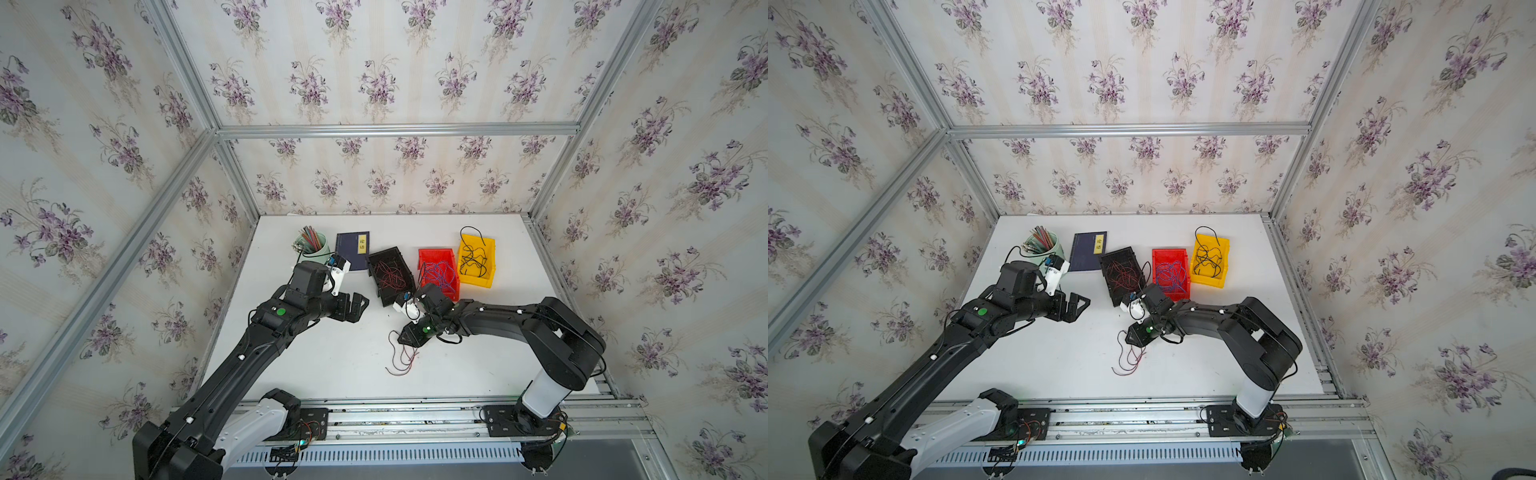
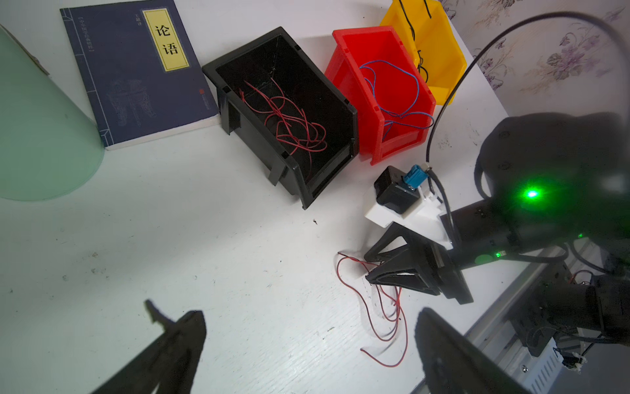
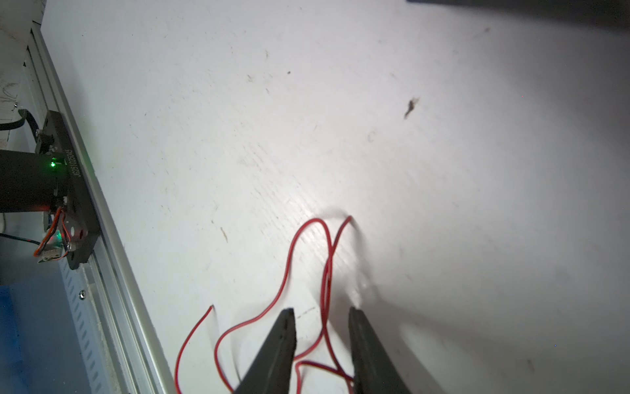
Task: Untangle and sort cables by color
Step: Untie the cable.
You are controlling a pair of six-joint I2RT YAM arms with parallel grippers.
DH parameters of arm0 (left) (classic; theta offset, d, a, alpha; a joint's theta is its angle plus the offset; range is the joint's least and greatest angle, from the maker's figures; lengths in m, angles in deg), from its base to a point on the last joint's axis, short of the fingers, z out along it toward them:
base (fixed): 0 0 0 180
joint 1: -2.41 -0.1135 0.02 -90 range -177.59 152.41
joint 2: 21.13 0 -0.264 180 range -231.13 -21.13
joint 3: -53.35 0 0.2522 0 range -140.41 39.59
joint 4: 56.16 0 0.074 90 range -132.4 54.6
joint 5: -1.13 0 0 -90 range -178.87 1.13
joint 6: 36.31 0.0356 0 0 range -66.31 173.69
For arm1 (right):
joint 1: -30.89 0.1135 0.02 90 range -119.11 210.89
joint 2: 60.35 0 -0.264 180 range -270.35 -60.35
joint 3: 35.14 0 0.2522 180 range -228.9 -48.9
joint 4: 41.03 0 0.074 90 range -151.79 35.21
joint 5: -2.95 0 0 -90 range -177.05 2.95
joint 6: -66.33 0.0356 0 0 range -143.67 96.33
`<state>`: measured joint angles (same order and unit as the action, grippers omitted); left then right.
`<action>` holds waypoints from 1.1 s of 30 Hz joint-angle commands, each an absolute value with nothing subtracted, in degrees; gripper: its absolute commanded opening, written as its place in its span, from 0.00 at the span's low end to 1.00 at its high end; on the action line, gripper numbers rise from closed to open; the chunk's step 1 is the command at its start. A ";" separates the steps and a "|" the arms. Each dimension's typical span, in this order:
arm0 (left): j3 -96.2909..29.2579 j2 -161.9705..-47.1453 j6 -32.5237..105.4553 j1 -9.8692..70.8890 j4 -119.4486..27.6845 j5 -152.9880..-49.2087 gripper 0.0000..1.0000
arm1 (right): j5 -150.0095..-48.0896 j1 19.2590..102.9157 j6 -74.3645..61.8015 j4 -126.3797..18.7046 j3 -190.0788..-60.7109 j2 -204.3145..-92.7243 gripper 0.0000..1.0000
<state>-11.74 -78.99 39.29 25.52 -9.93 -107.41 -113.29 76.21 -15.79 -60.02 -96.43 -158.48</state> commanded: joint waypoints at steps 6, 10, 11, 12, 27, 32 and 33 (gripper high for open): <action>-10.69 -77.47 39.65 25.35 -9.13 -106.18 0.99 | -112.11 76.24 -16.63 -58.57 -97.94 -159.93 0.13; -10.51 -77.90 39.40 25.35 -9.86 -106.34 0.99 | -110.82 76.17 -16.90 -59.08 -97.86 -158.87 0.00; -10.59 -78.06 39.36 25.35 -10.03 -106.36 0.99 | -110.57 76.20 -16.81 -59.25 -97.77 -158.42 0.00; -10.73 -78.17 39.31 25.35 -10.20 -106.43 0.99 | -110.48 76.21 -16.74 -59.35 -97.68 -157.74 0.00; -6.96 -77.01 39.90 26.69 -24.11 -122.75 0.99 | -108.60 76.15 -14.23 -66.11 -102.39 -139.80 0.00; -4.35 -78.25 39.05 32.63 -33.23 -124.64 0.99 | -107.96 75.71 -11.19 -70.38 -108.77 -139.43 0.00; -4.29 -78.94 38.95 33.76 -33.93 -124.41 0.99 | -107.92 75.67 -10.51 -70.81 -109.84 -139.46 0.00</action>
<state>-4.57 -77.92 39.40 31.86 -26.26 -121.34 -108.59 75.81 -12.88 -67.72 -107.60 -139.51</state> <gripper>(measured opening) 0.990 0.064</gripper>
